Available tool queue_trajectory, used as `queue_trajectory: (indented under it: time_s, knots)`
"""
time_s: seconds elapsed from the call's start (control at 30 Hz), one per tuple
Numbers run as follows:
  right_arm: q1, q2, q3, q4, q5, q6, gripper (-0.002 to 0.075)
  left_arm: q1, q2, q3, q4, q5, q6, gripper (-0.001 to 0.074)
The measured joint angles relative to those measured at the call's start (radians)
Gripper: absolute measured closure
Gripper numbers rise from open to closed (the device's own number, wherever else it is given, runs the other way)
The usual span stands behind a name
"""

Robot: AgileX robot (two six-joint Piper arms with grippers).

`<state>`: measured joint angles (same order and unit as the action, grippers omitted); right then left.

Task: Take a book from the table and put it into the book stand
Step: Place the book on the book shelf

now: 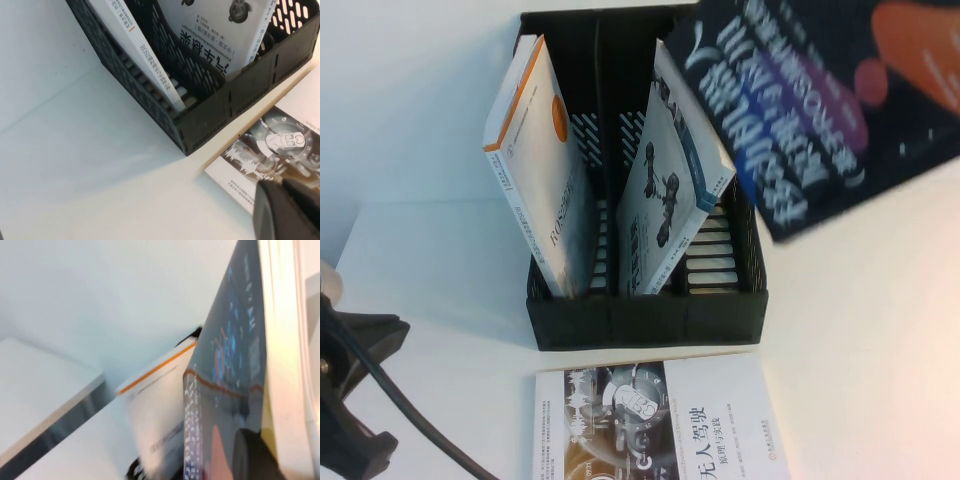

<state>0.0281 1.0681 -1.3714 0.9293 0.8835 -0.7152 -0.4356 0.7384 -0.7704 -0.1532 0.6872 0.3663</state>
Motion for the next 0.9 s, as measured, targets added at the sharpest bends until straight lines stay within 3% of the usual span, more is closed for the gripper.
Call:
queue_trajectory:
  time_s: [0.5, 0.9]
  knots:
    - [0.0, 0.25, -0.069, 0.036, -0.258, -0.009, 0.0545, 0.0, 0.0, 0.0, 0.0, 0.0, 0.0, 0.0739]
    - [0.002, 0.318, -0.069, 0.186, -0.285, -0.085, 0.0545, 0.0, 0.0, 0.0, -0.004, -0.004, 0.0, 0.0738]
